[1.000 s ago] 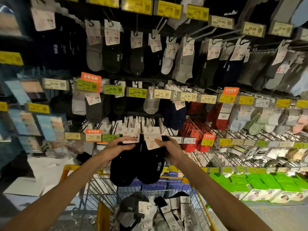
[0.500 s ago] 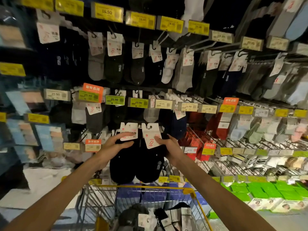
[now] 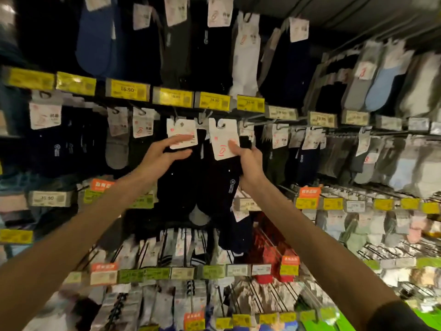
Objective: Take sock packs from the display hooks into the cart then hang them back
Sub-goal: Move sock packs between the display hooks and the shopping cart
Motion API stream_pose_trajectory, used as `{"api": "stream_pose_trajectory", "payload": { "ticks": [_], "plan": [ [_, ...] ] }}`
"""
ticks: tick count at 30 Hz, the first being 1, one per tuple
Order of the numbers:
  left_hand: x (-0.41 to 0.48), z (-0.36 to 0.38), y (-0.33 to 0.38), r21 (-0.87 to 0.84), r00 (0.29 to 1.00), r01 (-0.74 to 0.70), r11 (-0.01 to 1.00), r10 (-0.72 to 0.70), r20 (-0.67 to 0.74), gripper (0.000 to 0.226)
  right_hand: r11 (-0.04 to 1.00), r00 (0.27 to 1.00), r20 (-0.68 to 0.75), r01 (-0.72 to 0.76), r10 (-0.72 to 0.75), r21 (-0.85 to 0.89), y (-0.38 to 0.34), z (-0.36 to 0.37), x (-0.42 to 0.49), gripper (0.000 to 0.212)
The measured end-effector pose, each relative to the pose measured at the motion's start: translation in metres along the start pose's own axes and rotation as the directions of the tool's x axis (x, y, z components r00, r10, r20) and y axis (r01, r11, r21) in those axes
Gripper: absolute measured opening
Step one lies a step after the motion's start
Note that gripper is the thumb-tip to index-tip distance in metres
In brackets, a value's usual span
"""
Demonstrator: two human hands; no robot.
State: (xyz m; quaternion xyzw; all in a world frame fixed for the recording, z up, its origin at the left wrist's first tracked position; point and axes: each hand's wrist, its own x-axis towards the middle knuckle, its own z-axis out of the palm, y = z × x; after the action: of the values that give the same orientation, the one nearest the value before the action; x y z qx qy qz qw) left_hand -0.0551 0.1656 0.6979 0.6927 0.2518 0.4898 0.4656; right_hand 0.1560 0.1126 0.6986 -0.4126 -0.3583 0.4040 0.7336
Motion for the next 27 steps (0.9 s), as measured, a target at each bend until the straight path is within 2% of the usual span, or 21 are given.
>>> {"api": "stream_pose_trajectory", "payload": {
  "ticks": [3,7,8,10,14,19,23,27],
  "plan": [
    [0.015,-0.001,0.007,0.017,1.000,0.014,1.000,-0.014,-0.010,0.031,1.000,1.000,0.020,0.007,-0.007,0.010,-0.008,0.002,0.025,0.034],
    [0.021,-0.006,0.002,0.063,0.998,0.053,0.997,-0.052,-0.023,0.031,1.000,1.000,-0.015,-0.017,0.016,-0.019,-0.001,0.010,0.041,0.068],
    [0.022,-0.008,0.000,0.073,0.997,0.066,0.995,-0.064,-0.035,0.031,1.000,1.000,-0.025,-0.019,0.019,-0.018,0.002,0.012,0.043,0.068],
    [0.022,-0.010,-0.003,0.098,0.995,0.084,0.992,-0.079,-0.057,0.032,1.000,0.999,-0.046,-0.022,0.021,-0.016,0.005,0.015,0.046,0.058],
    [0.026,-0.014,-0.002,0.110,0.995,0.085,0.990,-0.079,-0.058,0.029,1.000,1.000,-0.013,0.005,-0.005,0.009,0.002,0.022,0.058,0.059],
    [0.038,-0.018,0.001,0.196,1.000,0.021,0.980,-0.020,-0.009,0.034,0.998,1.000,0.014,0.011,-0.010,-0.065,-0.007,0.028,0.074,0.019],
    [0.042,-0.019,0.001,0.180,1.000,0.019,0.984,-0.022,0.017,0.032,0.990,1.000,0.021,-0.005,0.008,-0.138,-0.008,0.034,0.086,0.017],
    [0.043,-0.019,-0.001,0.137,1.000,0.011,0.991,-0.011,0.001,0.032,0.992,1.000,-0.025,-0.016,0.013,-0.125,-0.010,0.039,0.090,0.018]
  ]
}}
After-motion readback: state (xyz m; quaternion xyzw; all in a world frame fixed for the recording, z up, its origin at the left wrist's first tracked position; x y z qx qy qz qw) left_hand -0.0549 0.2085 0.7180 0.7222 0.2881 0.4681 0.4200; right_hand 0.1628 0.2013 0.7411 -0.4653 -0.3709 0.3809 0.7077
